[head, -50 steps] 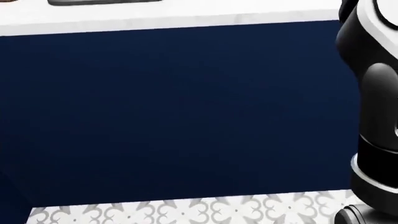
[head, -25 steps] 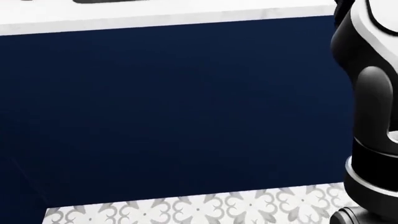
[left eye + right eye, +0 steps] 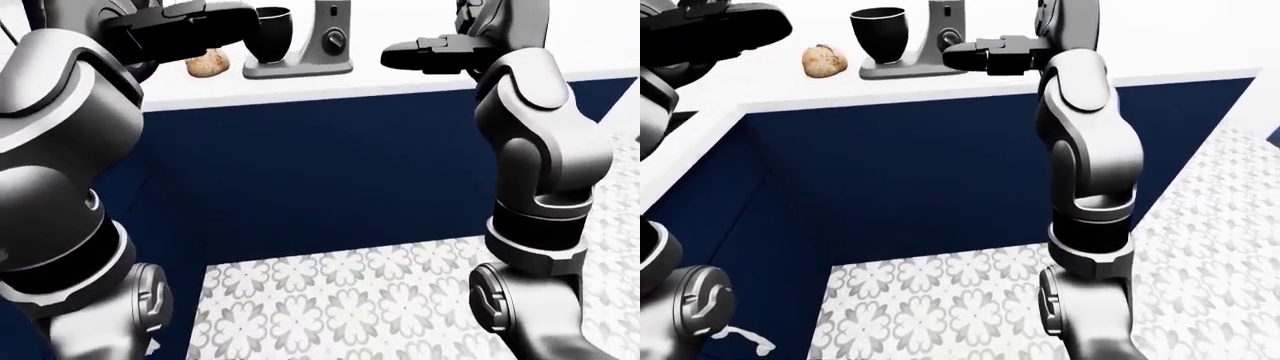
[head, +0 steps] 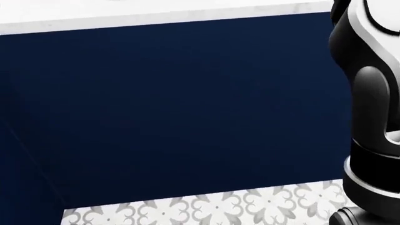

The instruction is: Place the bread in the stand mixer bowl.

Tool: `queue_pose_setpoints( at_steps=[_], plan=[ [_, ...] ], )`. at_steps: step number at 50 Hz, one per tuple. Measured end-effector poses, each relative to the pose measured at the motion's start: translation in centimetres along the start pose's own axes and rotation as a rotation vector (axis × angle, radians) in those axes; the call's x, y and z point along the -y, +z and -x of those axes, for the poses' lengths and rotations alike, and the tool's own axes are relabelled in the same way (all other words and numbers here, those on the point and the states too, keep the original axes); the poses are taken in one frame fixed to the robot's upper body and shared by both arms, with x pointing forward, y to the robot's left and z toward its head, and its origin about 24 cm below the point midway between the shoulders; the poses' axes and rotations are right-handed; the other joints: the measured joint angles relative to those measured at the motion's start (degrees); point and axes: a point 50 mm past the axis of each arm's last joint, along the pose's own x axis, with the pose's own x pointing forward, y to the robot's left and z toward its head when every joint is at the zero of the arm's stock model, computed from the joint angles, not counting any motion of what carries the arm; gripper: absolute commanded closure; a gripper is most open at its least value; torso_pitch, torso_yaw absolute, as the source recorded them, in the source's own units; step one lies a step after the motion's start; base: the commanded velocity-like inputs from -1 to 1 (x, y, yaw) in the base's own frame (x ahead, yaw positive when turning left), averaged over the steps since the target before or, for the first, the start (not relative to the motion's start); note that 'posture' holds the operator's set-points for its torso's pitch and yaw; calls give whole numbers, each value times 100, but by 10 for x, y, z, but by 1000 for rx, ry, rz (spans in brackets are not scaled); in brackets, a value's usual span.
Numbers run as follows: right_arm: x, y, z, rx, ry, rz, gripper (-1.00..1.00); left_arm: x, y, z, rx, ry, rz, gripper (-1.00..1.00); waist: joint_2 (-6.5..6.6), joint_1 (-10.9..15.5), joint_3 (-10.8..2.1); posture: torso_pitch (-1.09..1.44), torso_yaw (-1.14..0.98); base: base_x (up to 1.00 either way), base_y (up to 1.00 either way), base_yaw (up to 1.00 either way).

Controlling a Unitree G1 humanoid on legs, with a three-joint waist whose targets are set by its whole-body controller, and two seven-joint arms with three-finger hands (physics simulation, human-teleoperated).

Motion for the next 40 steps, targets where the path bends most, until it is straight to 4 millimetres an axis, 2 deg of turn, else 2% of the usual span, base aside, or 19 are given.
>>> queue_pose_setpoints(
  at_steps=[3,5,8,11,12,15,18,23,25,27,29,31,35,38,40],
  plan=[
    [5,-8,-1,-41,-23,5,-100,4,-6,-1,-34,-21,-13,-100,-53,39,-69,0,0,0,33,0],
    [4,-6,-2,-38,-21,7,-100,3,-4,-1,-28,-19,-12,-100,33,74,-69,0,0,0,33,0],
    [2,-1,-1,-9,-14,4,-100,3,1,0,0,-15,-5,-100,282,67,-5,0,0,0,33,0],
    [1,1,-1,0,-9,2,-100,2,3,0,9,-13,-3,-100,650,46,-47,0,0,0,33,0],
    [-2,-1,-1,-7,1,-1,-100,-1,1,0,5,-2,-3,-100,588,76,-32,0,0,0,33,0],
    [-8,-7,0,-34,33,5,-100,-6,-4,-3,-24,30,-5,-100,510,100,9,0,0,0,33,0],
    [-6,-5,0,-29,28,2,-100,-4,-1,-2,-12,24,-7,-100,311,61,7,0,0,0,33,0],
    [-3,2,0,6,12,-1,-100,-3,2,-1,3,14,-2,-100,70,51,-2,0,0,0,33,0],
    [-4,2,0,7,13,0,-100,-3,2,-1,6,14,-2,-100,-88,58,-22,0,0,0,33,0],
    [0,-1,0,-3,2,2,-100,-1,-1,-1,-2,2,-1,-100,-4,-6,-3,0,0,0,33,0],
    [3,-8,0,-33,-17,6,-100,2,-6,-2,-28,-14,-10,-100,-57,20,-47,0,0,0,33,0],
    [3,-9,-2,-45,-22,11,-100,2,-5,-2,-34,-16,-13,-100,-23,58,-83,0,0,0,33,0],
    [1,-2,0,-11,-10,12,-100,2,2,0,5,-13,-5,-100,291,69,-11,0,0,0,33,0],
    [-1,0,-1,-1,-5,9,-100,2,3,0,12,-12,-3,-100,638,49,-53,0,0,0,33,0],
    [-7,-6,0,-20,18,10,-100,-3,-1,-1,-6,13,-1,-100,555,101,7,0,0,0,33,0]
  ],
)
